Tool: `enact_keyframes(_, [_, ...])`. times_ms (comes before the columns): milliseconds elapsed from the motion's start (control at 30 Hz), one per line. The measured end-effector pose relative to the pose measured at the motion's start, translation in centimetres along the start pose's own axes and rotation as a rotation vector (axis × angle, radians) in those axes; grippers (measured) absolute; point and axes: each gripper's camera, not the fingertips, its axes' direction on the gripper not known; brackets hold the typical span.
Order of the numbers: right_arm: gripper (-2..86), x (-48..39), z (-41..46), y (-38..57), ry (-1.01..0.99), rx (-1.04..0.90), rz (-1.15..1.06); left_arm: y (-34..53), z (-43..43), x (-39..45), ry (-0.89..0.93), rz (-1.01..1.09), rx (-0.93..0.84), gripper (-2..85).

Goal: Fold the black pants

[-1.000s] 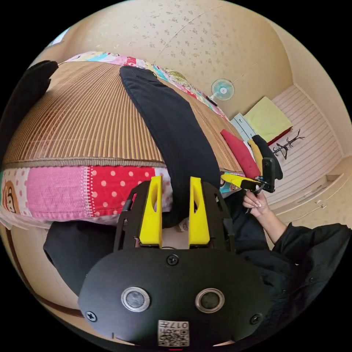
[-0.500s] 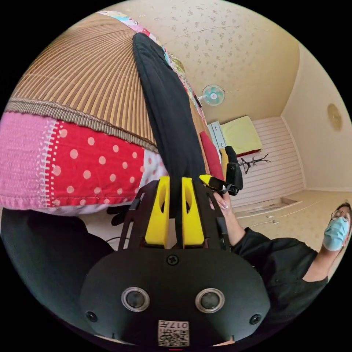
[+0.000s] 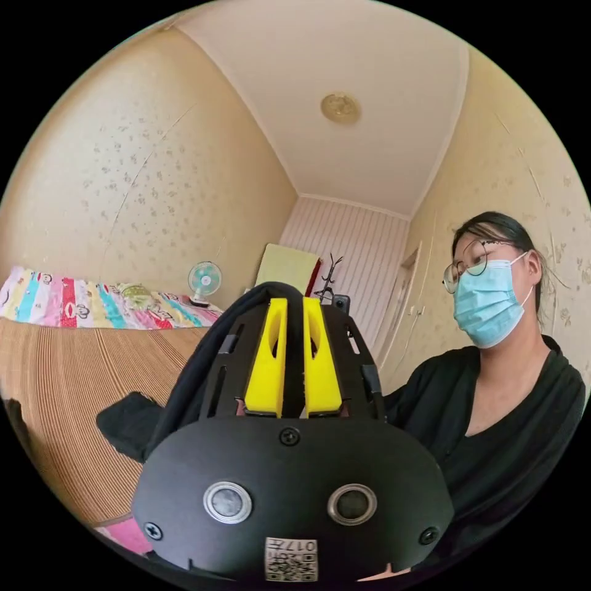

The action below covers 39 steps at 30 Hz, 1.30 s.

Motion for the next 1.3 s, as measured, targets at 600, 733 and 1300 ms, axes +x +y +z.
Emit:
enact_keyframes(600, [0.9, 12.5, 4.4, -13.2, 0.568, -0.181, 0.179, -12.9, 19.0, -18.7, -0.376, -0.333, -0.227, 4.7])
enact_keyframes(733, [1.1, 19.5, 6.0, -10.1, 0.568, -0.165, 0.293, -9.3, 22.0, -24.0, -0.398, -0.359, -0.291, 4.8])
enact_keyframes(1300, [4.1, 8.6, 7.1, 30.6, 0.592, -0.633, 0.904, 34.5, 21.2, -16.1, -0.358, -0.785, -0.637, 7.4])
